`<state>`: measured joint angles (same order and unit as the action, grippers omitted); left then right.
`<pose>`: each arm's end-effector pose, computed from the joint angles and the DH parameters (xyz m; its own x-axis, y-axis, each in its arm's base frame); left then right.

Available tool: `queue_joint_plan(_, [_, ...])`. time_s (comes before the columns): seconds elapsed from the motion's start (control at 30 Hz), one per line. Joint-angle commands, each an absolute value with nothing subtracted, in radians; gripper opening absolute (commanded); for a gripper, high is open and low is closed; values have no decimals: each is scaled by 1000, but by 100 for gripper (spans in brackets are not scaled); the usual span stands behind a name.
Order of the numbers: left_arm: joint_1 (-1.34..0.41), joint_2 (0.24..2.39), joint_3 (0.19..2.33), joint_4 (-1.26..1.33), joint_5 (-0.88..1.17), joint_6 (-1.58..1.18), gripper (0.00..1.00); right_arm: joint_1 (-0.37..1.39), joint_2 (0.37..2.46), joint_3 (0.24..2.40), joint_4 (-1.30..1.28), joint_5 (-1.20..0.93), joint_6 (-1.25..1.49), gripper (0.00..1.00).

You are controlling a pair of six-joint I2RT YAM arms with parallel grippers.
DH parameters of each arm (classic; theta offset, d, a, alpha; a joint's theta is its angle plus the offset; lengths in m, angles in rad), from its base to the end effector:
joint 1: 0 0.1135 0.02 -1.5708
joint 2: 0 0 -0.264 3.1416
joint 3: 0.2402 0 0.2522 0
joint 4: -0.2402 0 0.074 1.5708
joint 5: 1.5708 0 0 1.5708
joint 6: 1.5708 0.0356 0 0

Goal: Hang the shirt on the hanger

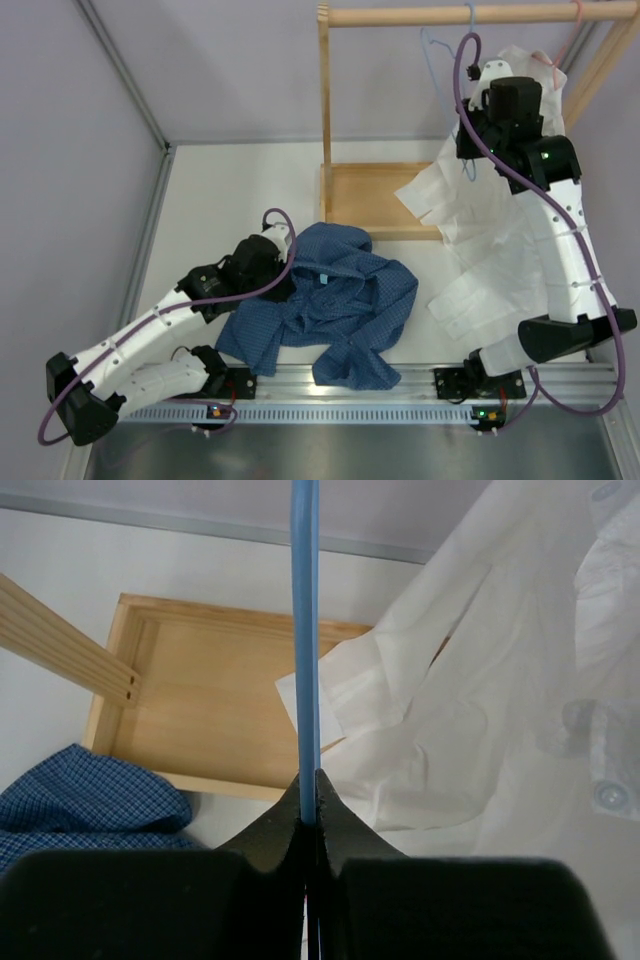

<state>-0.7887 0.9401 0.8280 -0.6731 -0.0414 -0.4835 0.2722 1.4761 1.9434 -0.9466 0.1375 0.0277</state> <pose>0.1363 -0.1351 0.2815 -0.7611 0.1071 -0.6398 0.3777 0.8750 -0.3029 0.2745 0.0716 0.4898 -0.4481 -0.0966 -0.8887 -0.1368 0.9898 -0.0386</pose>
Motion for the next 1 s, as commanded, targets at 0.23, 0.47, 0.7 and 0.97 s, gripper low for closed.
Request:
queue_joint_plan(0.23, [-787, 936, 816, -624, -38, -477, 0, 264, 1414, 1988, -946, 169, 43, 0])
queue_joint_plan(0.47, [-787, 931, 815, -624, -46, -485, 0, 264, 1399, 2003, -892, 126, 28, 0])
queue_joint_plan(0.7, [-787, 919, 805, -618, -48, -494, 0, 262, 1374, 2043, -853, 43, 17, 0])
queue_joint_plan(0.97, [-787, 908, 799, -612, -57, -505, 0, 262, 1345, 2054, -781, -14, -28, 0])
